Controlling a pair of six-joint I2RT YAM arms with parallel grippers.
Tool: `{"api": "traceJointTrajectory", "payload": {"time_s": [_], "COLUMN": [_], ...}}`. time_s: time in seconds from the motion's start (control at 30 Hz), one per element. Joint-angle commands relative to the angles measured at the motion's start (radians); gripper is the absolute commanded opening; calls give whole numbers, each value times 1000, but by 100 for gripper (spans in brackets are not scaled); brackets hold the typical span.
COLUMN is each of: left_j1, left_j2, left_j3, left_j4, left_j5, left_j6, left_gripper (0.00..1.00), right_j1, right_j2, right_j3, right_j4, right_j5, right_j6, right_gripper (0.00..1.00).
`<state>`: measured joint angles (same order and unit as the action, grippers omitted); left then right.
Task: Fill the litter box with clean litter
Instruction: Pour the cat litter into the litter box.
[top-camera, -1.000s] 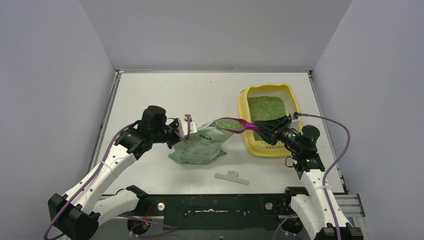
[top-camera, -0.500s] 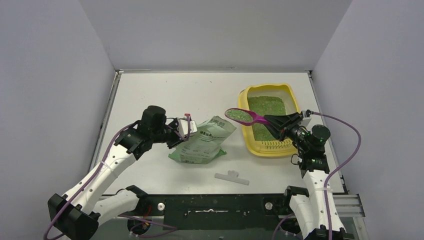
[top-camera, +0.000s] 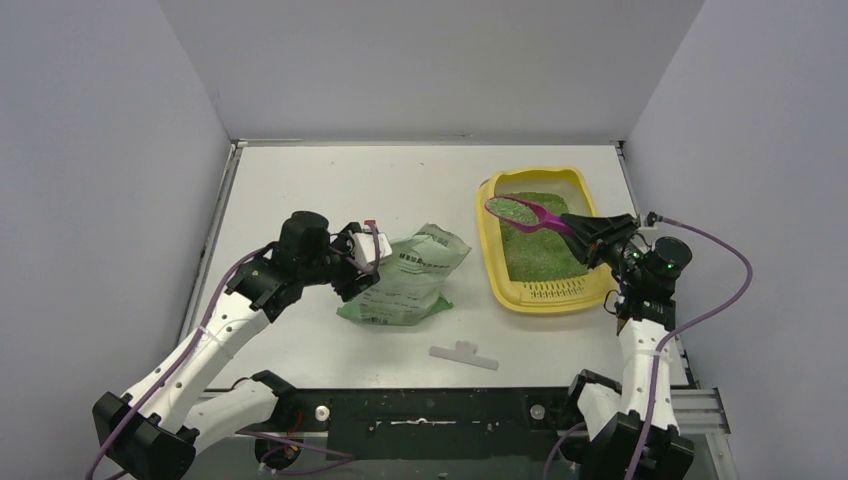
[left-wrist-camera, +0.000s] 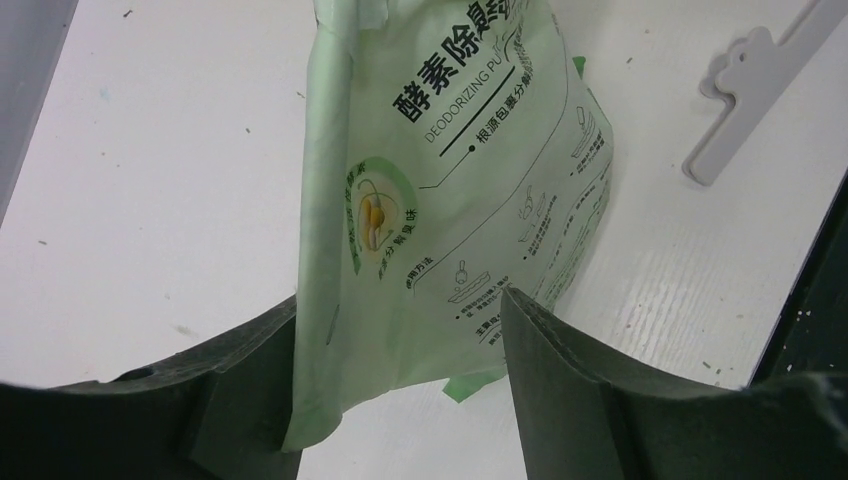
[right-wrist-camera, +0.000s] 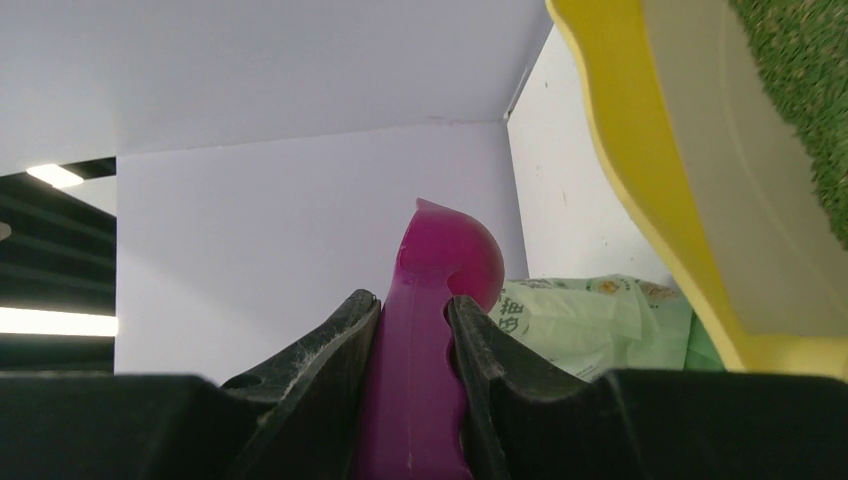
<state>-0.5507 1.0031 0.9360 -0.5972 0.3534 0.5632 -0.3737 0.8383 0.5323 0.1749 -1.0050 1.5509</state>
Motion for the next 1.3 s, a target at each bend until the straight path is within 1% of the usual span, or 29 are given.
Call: {"api": "traceJointTrajectory", "payload": {"time_s": [0.0, 0.13, 0.23, 0.37, 0.47, 0.53, 0.6, 0.7, 0.93, 1.1, 1.27], "left_j1": [0, 3, 4, 5, 6, 6, 6, 8, 9, 9, 11], "left_j2": [-23, -36, -65, -157, -252, -315, -369, -425, -451, -455, -466], "left_j3": [46, 53, 44, -32, -124, -180, -229, -271, -298, -305, -316], "left_j4": [66, 88, 133, 254, 353, 408, 452, 470, 448, 456, 454], "left_j5": [-27, -67, -157, -266, -386, -453, -508, -569, -597, -608, -617], "left_j6": [-52, -90, -139, -181, -195, -194, -180, -170, -165, -160, -159], "left_gripper": [62, 67, 68, 73, 77, 80, 82, 83, 84, 84, 84], "right_j1": [-74, -141, -188, -232, -240, -241, -241, -239, -203, -114, -24], "right_j2": [42, 94, 126, 171, 202, 219, 236, 265, 319, 366, 427], "right_j3": [85, 98, 113, 157, 198, 216, 218, 214, 225, 277, 306], "right_j4": [28, 41, 0, -155, -292, -327, -317, -265, -183, -183, -97], "right_j5": [-71, -96, -101, -79, -41, -11, 13, 37, 152, 303, 440], "right_j6": [-75, -98, -152, -298, -409, -456, -470, -459, -472, -501, -454], "right_gripper": [0, 0, 0, 0, 0, 0, 0, 0, 0, 0, 0]}}
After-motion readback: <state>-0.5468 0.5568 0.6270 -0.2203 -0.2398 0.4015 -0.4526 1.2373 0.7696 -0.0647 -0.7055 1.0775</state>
